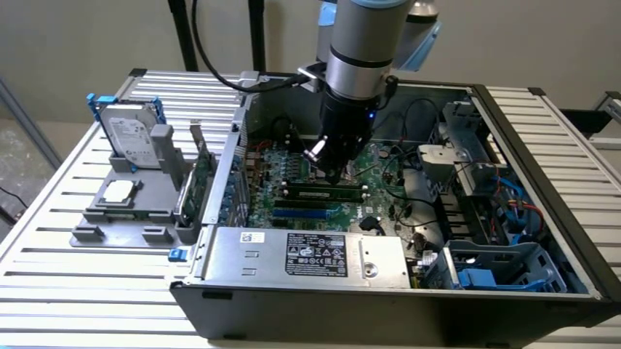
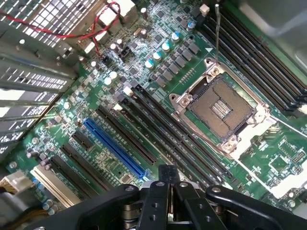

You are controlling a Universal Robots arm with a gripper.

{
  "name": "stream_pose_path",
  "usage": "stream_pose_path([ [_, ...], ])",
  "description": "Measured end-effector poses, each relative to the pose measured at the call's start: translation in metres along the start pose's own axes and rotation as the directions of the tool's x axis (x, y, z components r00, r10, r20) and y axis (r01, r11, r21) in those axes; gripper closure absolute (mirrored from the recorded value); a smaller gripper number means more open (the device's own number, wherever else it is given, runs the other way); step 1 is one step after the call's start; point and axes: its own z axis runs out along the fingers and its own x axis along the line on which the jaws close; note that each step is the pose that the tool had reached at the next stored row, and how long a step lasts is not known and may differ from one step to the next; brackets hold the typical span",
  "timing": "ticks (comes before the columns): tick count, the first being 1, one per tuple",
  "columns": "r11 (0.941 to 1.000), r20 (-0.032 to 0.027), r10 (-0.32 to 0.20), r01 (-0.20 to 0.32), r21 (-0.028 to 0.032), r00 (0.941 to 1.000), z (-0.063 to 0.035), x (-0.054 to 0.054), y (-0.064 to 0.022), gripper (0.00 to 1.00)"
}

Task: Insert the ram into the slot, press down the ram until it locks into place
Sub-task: 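Press down the ram until it locks into place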

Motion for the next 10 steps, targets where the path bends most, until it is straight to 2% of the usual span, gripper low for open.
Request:
stream_pose_path([
  [5,0.9970,0.0008,0.078,-0.078,-0.0022,0.9970,-0.0001,0.0000,0.0000,0.89],
  [10,0.9880,0.0018,0.154,-0.154,-0.0045,0.9880,-0.0001,0.0000,0.0000,0.89],
])
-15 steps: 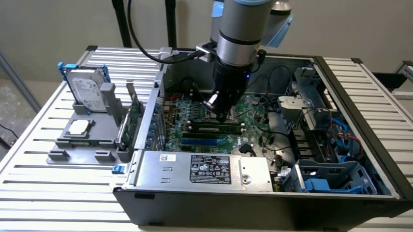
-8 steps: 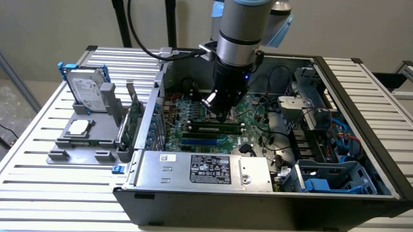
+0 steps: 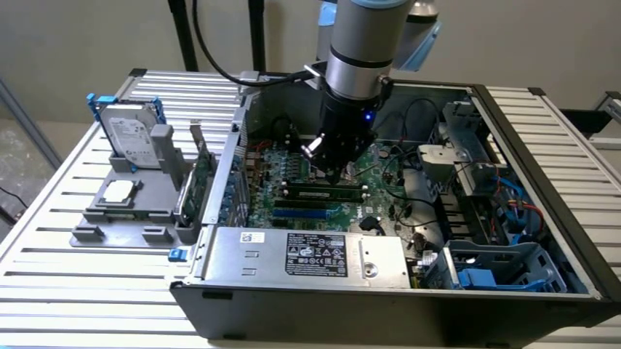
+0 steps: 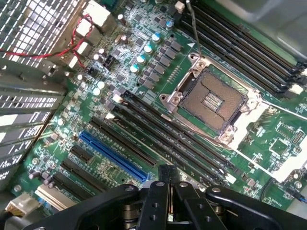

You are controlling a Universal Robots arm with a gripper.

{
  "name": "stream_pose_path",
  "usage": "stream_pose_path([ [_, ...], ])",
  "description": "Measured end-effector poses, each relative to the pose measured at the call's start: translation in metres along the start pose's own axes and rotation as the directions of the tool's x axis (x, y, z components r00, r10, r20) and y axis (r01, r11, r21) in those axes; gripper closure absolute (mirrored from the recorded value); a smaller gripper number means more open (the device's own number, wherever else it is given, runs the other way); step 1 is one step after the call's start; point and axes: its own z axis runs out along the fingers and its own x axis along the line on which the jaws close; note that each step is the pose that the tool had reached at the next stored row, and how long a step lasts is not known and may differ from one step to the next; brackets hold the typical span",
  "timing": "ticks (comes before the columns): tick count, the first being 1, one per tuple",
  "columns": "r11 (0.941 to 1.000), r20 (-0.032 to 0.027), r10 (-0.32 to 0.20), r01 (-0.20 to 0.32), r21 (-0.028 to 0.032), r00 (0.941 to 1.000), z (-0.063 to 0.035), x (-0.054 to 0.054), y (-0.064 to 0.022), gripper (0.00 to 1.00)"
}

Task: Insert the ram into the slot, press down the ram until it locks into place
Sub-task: 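Press down the ram until it locks into place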

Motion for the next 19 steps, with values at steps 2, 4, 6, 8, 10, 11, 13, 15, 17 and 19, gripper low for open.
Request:
stream_pose_path([
  [2,0.9995,0.0005,0.032,-0.032,-0.0010,0.9995,0.0000,0.0000,0.0000,0.89],
  [4,0.9980,0.0009,0.063,-0.063,-0.0019,0.9980,0.0000,0.0000,0.0000,0.89],
  [6,0.9956,0.0012,0.094,-0.094,-0.0027,0.9956,0.0000,0.0000,0.0000,0.89],
  [8,0.9923,0.0016,0.124,-0.124,-0.0036,0.9923,0.0000,0.0000,0.0000,0.89],
  [10,0.9880,0.0019,0.154,-0.154,-0.0044,0.9880,0.0000,0.0000,0.0000,0.89],
  [11,0.9855,0.0020,0.169,-0.169,-0.0049,0.9855,0.0000,0.0000,0.0000,0.89],
  [13,0.9796,0.0024,0.201,-0.201,-0.0058,0.9796,0.0000,0.0000,0.0000,0.89],
  [15,0.9730,0.0026,0.231,-0.231,-0.0067,0.9730,0.0000,0.0000,0.0000,0.89],
  [17,0.9654,0.0028,0.261,-0.261,-0.0077,0.9654,0.0000,0.0000,0.0000,0.89],
  [19,0.9566,0.0031,0.291,-0.291,-0.0089,0.9566,0.0000,0.0000,0.0000,0.89],
])
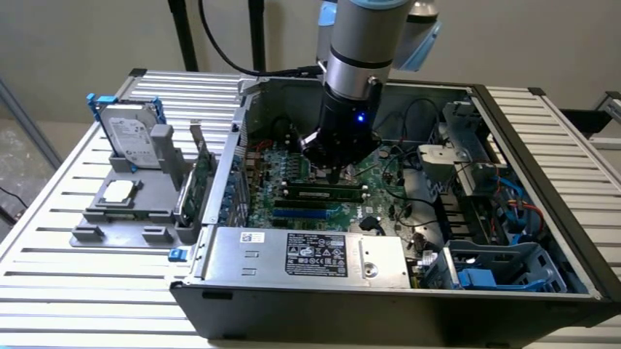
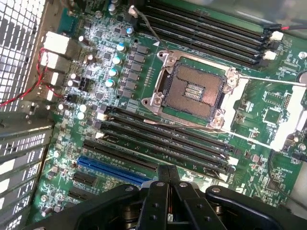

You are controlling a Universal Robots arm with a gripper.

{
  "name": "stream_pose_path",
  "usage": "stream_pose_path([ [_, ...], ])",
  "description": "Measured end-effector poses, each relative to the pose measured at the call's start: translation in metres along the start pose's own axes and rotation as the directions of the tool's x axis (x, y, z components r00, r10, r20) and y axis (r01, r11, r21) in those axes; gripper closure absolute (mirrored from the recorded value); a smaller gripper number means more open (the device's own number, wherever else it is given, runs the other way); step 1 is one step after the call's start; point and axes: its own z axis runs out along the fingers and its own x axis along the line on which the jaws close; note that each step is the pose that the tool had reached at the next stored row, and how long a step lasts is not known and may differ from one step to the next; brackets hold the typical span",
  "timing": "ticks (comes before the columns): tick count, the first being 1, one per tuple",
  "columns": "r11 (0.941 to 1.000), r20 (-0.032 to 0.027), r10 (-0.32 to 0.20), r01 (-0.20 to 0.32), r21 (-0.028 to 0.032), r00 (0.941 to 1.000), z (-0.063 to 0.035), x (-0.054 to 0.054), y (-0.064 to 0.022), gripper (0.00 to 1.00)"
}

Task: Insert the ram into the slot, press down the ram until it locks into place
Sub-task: 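Press down the ram until it locks into place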

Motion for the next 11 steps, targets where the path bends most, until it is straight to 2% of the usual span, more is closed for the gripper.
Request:
stream_pose_path([
  [5,0.9970,0.0011,0.078,-0.078,-0.0026,0.9970,0.0000,0.0000,0.0000,0.89],
  [11,0.9875,0.0022,0.158,-0.158,-0.0059,0.9875,0.0000,0.0001,-0.0008,0.89],
])
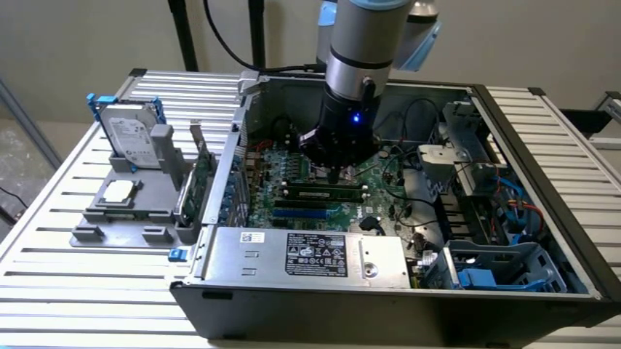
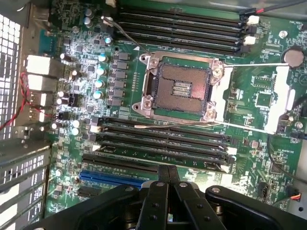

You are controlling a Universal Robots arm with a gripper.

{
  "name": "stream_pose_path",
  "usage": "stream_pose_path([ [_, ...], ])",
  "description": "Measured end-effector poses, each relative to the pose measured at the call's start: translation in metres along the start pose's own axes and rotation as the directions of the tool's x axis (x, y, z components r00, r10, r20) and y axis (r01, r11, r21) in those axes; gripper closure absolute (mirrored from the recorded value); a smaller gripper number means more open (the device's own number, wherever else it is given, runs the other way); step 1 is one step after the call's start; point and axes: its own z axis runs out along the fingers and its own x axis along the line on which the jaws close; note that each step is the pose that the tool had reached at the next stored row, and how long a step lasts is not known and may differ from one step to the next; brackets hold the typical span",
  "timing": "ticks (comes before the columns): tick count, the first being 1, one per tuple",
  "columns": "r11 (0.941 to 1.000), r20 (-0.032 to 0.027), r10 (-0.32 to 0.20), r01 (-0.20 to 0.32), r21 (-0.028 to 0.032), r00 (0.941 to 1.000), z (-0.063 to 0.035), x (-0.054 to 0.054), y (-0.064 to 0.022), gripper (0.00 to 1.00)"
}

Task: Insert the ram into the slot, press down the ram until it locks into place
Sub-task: 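Press down the ram until it locks into place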

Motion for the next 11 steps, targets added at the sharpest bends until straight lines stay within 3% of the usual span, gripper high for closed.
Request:
stream_pose_path([
  [5,0.9998,0.0004,0.019,-0.019,-0.0015,0.9998,-0.0002,0.0009,-0.0075,0.89],
  [7,0.9998,0.0007,0.019,-0.019,-0.0045,0.9998,-0.0003,0.0010,-0.0080,0.89],
  [11,0.9998,0.0006,0.019,-0.019,-0.0045,0.9998,-0.0003,0.0010,-0.0080,0.89],
])
